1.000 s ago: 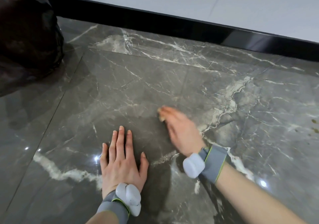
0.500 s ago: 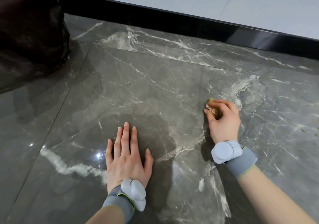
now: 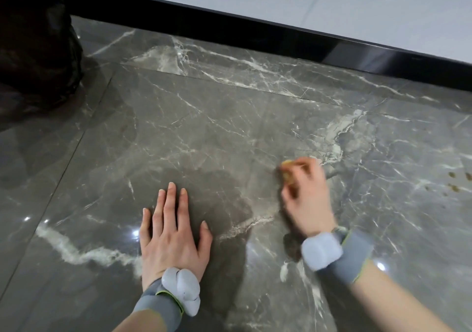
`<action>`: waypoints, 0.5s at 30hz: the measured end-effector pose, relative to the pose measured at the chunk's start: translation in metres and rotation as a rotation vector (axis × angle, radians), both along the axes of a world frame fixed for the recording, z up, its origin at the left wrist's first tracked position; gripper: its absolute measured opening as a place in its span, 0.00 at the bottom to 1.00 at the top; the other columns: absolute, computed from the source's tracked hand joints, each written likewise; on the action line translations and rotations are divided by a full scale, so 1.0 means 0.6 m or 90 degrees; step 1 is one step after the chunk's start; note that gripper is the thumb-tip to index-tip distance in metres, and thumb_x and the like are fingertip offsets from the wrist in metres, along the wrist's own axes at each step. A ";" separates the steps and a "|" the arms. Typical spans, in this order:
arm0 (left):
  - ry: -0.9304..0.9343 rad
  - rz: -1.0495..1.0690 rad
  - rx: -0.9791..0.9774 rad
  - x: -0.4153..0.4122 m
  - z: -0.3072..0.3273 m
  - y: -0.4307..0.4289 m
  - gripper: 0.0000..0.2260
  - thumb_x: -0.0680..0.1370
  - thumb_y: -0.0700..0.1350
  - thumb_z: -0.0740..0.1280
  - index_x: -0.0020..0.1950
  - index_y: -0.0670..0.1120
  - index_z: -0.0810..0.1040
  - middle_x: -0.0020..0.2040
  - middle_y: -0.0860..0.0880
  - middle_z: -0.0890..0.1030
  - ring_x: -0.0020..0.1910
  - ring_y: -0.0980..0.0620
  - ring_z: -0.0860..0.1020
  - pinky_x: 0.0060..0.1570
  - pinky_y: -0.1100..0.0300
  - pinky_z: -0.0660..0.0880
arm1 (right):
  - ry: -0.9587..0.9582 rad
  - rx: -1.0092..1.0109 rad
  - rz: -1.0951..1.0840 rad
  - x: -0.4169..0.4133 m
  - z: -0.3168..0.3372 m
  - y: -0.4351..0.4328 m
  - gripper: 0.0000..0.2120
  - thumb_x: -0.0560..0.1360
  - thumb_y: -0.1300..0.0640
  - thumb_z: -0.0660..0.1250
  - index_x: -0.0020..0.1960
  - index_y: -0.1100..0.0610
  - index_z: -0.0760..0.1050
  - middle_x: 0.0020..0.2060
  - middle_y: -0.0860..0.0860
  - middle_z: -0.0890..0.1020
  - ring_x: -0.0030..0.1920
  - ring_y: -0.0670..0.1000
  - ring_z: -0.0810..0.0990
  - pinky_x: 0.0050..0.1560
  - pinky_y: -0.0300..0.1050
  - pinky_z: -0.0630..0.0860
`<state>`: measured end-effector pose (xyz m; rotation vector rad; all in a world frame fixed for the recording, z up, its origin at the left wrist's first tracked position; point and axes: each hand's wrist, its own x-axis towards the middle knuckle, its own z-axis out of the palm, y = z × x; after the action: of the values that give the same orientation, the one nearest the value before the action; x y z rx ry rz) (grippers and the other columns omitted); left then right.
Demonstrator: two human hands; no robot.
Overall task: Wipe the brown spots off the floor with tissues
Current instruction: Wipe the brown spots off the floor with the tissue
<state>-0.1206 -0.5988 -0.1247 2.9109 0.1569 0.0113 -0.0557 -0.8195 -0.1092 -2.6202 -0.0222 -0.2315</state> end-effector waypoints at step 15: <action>0.014 0.004 0.008 0.002 0.000 0.002 0.30 0.73 0.56 0.53 0.70 0.41 0.67 0.73 0.44 0.65 0.72 0.48 0.59 0.71 0.52 0.46 | 0.020 0.166 0.286 0.039 0.005 0.178 0.16 0.65 0.72 0.66 0.49 0.59 0.81 0.45 0.52 0.84 0.47 0.45 0.72 0.54 0.31 0.65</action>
<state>-0.1193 -0.5977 -0.1247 2.9236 0.1698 -0.0177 -0.0322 -0.7128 -0.1061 -2.2849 -0.5271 -0.0312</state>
